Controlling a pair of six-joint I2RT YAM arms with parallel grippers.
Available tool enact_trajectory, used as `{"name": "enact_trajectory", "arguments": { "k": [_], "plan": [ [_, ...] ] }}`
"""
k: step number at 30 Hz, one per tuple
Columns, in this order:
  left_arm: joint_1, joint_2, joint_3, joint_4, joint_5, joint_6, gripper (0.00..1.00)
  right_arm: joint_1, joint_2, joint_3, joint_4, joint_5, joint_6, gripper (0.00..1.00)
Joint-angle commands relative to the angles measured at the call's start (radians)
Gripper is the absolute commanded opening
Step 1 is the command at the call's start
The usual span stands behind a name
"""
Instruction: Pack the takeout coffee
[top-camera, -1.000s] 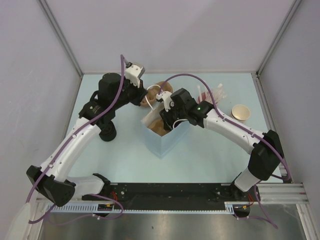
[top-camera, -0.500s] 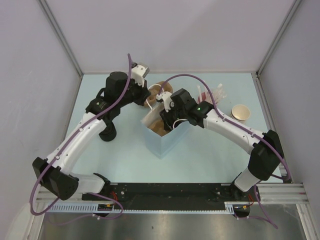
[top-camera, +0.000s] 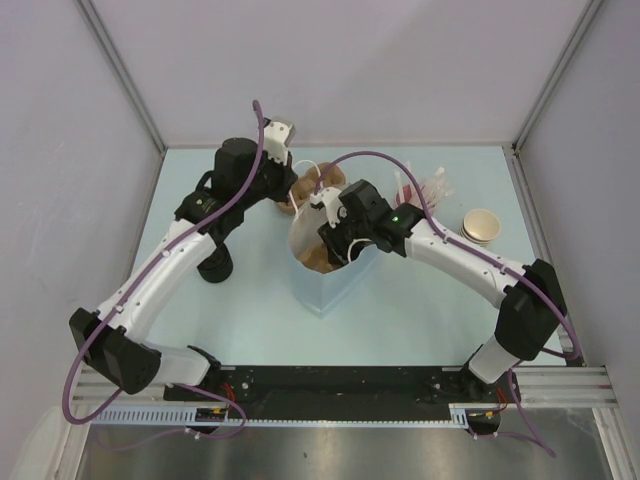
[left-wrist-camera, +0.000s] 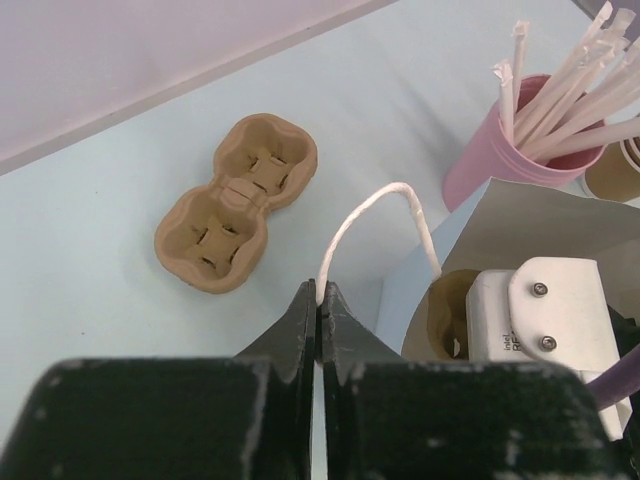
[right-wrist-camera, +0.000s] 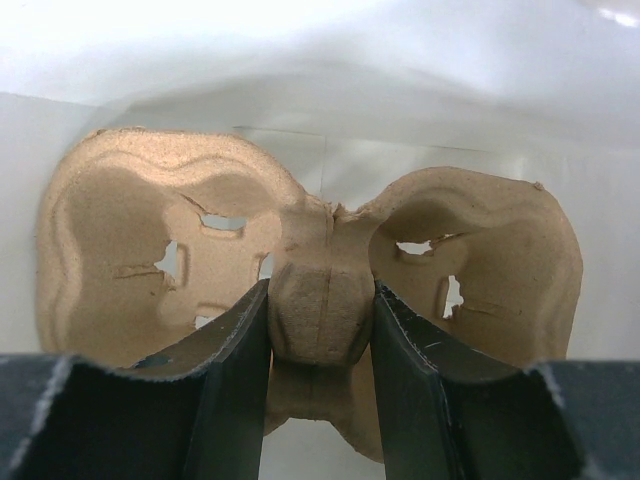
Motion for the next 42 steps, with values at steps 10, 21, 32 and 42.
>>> {"name": "enact_trajectory", "arguments": {
  "k": [10, 21, 32, 42],
  "plan": [
    [-0.002, -0.051, 0.072, 0.064, -0.001, -0.034, 0.0, 0.031, 0.072, -0.011, -0.067, -0.02, -0.027, 0.26],
    [-0.017, -0.084, 0.078, 0.07, 0.036, -0.028, 0.0, 0.039, 0.096, -0.011, -0.11, -0.017, -0.038, 0.26],
    [-0.034, -0.135, 0.05, 0.092, 0.026, -0.018, 0.0, 0.043, 0.113, -0.011, -0.15, -0.023, -0.05, 0.25],
    [-0.037, -0.156, 0.018, 0.107, 0.025, -0.017, 0.0, 0.046, 0.133, -0.012, -0.162, -0.018, -0.058, 0.25]
  ]
}}
